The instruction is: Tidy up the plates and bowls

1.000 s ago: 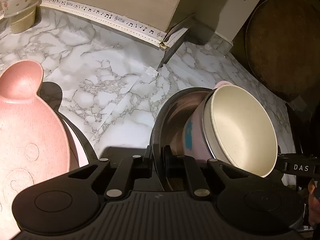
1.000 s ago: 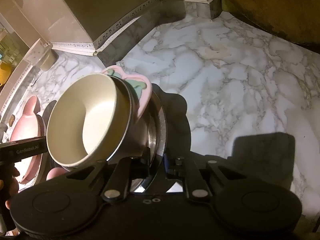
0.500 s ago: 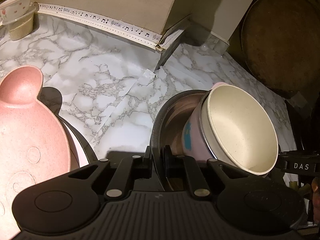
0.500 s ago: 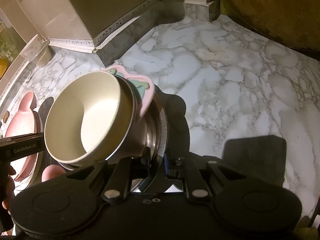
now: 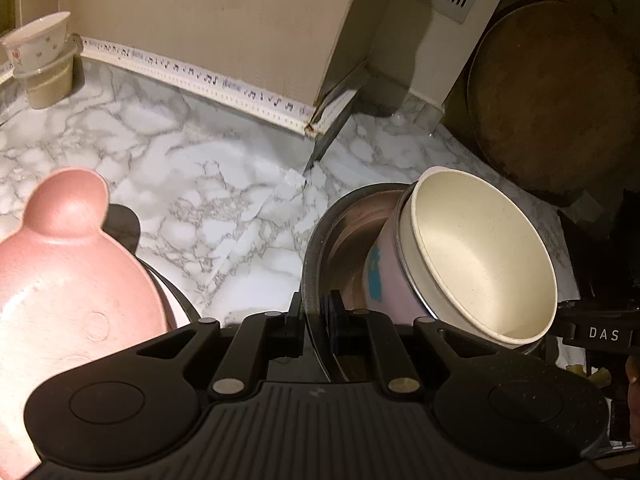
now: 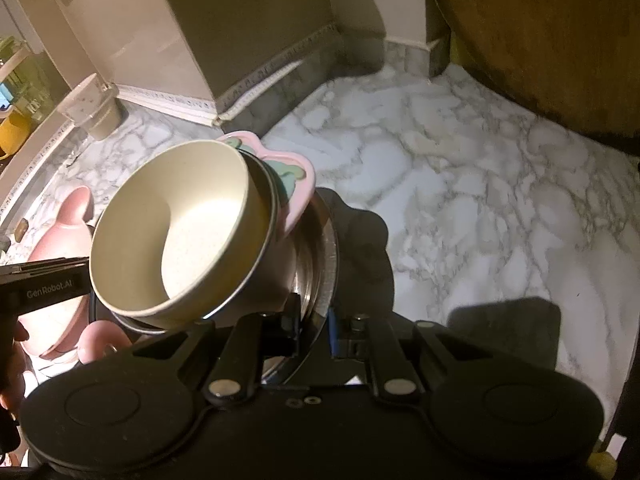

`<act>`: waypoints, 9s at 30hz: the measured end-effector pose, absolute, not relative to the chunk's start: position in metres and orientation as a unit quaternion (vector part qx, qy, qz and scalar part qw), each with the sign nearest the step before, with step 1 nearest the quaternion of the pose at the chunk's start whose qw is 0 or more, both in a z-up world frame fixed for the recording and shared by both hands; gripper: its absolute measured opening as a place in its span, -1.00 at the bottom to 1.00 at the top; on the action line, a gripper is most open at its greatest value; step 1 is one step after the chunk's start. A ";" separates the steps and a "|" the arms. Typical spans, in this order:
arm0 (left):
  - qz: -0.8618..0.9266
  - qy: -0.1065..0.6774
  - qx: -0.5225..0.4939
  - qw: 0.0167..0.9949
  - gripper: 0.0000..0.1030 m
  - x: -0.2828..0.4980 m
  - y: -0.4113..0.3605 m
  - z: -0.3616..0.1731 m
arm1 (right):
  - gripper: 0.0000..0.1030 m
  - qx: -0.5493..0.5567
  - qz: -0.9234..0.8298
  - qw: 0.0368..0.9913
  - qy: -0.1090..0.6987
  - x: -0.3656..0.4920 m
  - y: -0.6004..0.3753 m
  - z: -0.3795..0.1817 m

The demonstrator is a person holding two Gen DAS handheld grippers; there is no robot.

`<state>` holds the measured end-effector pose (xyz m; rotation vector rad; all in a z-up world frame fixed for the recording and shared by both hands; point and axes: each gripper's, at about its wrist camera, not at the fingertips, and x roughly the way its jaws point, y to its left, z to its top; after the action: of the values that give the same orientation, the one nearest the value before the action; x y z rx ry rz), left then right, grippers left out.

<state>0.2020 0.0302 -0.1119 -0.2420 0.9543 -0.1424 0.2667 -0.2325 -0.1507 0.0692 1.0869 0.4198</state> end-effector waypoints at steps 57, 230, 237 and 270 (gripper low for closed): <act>0.130 0.403 -0.135 0.896 -0.80 0.084 0.204 -0.028 | -0.73 -0.056 0.384 0.797 0.462 0.234 -0.016 -0.077; 0.072 0.303 -0.077 0.947 0.98 -0.013 0.125 -0.033 | 1.00 0.017 0.350 0.882 0.314 0.093 -0.078 -0.055; 0.079 0.308 -0.068 0.946 0.98 -0.009 0.122 -0.033 | 1.00 0.025 0.347 0.881 0.320 0.096 -0.078 -0.059; 0.120 0.327 -0.069 0.935 0.97 0.018 0.117 -0.037 | 1.00 0.022 0.384 0.860 0.335 0.134 -0.073 -0.065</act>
<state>0.0182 0.1173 -0.0365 -0.1419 0.6693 0.2456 0.1339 -0.0728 -0.0646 0.0460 0.7041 0.8068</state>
